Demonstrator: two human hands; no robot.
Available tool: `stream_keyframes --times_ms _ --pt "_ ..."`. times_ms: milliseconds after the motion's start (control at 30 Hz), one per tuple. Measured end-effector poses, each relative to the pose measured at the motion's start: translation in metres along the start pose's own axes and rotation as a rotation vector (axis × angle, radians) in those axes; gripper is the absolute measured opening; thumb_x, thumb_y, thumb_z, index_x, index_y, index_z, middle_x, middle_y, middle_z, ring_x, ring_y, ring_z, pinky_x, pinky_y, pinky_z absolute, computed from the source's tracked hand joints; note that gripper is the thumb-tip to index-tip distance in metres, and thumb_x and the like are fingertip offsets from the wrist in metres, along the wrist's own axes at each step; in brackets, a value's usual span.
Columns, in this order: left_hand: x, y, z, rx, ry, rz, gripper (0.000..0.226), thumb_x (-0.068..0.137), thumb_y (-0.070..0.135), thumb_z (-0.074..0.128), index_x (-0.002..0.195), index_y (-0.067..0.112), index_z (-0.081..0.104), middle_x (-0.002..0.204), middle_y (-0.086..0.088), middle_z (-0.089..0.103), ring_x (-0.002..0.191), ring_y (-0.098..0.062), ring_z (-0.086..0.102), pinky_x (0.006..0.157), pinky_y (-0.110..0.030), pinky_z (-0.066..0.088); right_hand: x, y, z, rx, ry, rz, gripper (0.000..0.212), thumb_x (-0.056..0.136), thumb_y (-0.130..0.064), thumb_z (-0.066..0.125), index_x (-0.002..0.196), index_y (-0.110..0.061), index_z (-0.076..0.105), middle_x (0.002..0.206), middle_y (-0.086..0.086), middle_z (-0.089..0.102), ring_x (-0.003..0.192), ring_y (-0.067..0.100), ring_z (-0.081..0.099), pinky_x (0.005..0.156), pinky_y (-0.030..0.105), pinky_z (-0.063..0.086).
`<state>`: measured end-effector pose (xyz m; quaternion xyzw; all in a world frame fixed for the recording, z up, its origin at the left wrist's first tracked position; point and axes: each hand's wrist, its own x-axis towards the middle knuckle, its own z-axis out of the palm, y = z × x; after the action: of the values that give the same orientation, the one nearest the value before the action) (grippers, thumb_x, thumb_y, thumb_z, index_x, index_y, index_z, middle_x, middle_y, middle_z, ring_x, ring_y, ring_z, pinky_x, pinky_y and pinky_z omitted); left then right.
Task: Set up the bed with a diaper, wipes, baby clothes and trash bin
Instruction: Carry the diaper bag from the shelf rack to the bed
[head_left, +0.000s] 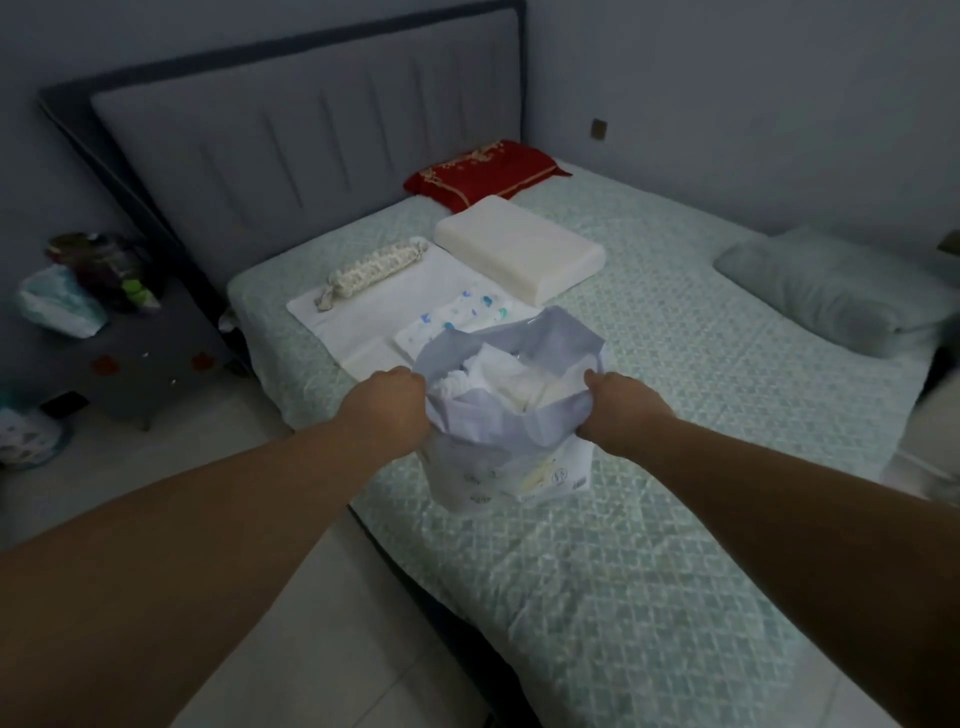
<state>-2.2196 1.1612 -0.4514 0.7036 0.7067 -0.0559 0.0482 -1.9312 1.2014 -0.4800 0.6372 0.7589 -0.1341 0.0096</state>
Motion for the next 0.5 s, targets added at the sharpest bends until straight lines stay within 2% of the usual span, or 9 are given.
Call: stream_keyframes --times_ms 133,233,300,500 --pt "0.064 -0.001 0.016 -0.049 -0.059 0.017 0.023 0.09 0.023 0.058 0.111 0.014 0.062 0.11 -0.008 0.063 0.1 -0.028 0.062 0.083 -0.036 0.052 0.051 0.013 0.009 0.031 -0.054 0.035 0.078 0.078 -0.036 0.073 0.144 -0.015 0.037 0.126 0.012 0.057 0.111 0.029 0.06 0.086 0.037 0.05" --pt "0.11 0.002 0.042 -0.109 -0.149 0.044 0.028 0.093 0.021 0.059 0.117 0.006 0.058 0.119 -0.015 0.061 0.112 -0.029 0.06 0.096 -0.038 0.047 0.092 0.026 0.021 0.061 -0.138 0.078 0.089 0.077 -0.029 0.074 0.151 -0.015 0.026 0.133 0.015 0.053 0.117 0.031 0.057 0.093 0.039 0.05" --pt "0.13 0.003 0.057 -0.129 -0.17 0.063 0.03 0.089 0.023 0.062 0.113 0.006 0.056 0.117 -0.014 0.062 0.109 -0.03 0.06 0.094 -0.04 0.047 0.115 0.033 0.029 0.07 -0.202 0.103 0.094 0.078 -0.028 0.074 0.154 -0.014 0.02 0.138 0.016 0.049 0.122 0.032 0.055 0.096 0.039 0.048" --pt "0.187 0.022 0.096 -0.227 -0.214 0.058 0.031 0.092 0.029 0.063 0.109 0.003 0.058 0.113 -0.017 0.065 0.107 -0.031 0.062 0.095 -0.041 0.047 0.158 0.054 0.063 0.143 -0.282 0.196 0.092 0.08 -0.031 0.071 0.153 -0.009 0.02 0.14 0.017 0.049 0.125 0.033 0.052 0.1 0.038 0.045"
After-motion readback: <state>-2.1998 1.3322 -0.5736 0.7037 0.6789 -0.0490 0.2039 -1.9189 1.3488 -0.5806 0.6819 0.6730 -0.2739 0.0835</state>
